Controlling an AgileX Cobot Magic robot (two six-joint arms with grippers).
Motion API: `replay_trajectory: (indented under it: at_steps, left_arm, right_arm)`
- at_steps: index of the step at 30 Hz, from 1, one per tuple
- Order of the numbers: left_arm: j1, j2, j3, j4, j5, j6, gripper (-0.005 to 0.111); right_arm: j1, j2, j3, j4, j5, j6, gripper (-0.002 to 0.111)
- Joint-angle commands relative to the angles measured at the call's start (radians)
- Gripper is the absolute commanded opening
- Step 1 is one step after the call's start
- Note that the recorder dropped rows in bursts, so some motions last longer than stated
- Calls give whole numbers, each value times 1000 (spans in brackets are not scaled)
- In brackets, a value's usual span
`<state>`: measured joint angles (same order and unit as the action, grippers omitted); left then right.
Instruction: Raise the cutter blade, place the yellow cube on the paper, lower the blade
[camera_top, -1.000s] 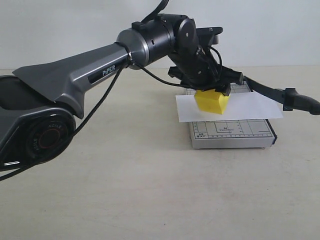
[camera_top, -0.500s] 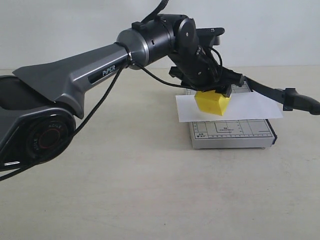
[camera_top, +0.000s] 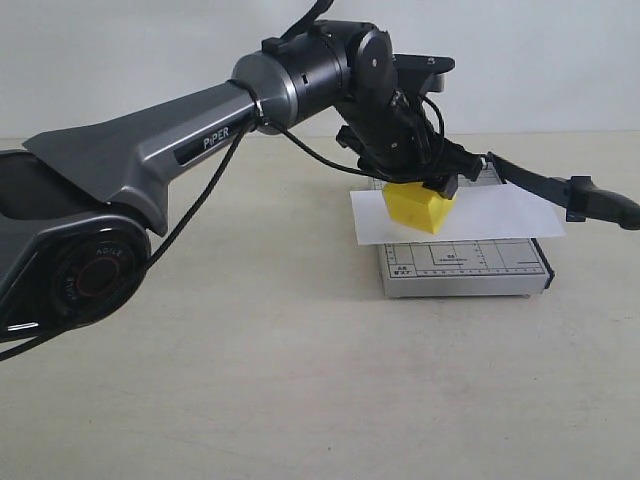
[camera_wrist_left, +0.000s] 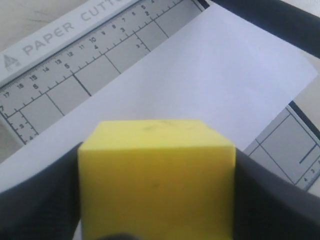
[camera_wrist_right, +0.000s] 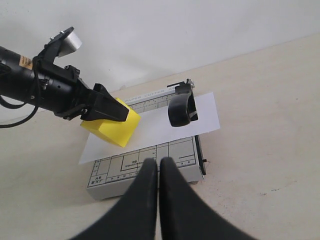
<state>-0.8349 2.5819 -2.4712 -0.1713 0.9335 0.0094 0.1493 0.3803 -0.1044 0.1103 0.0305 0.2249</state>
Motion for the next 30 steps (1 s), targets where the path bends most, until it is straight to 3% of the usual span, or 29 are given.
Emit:
replay_trajectory:
  at_steps: [1,16,23,30]
  left_arm:
    - [-3,-14,-7,10,2,8,61]
    - [-3,-14,-7,-2,-43,15,61]
    - [-3,-14,-7,-16,-66,22,75]
    - [-3,-17,-7,-20,-62,22,77]
  right_arm:
    - [0,-9,5,-9,-2,1,1]
    - [0,-9,5,-9,-2,1,1]
    - [0,-9,5,-9,-12,1,1]
    - [0,-9,5,-9,-12,1,1]
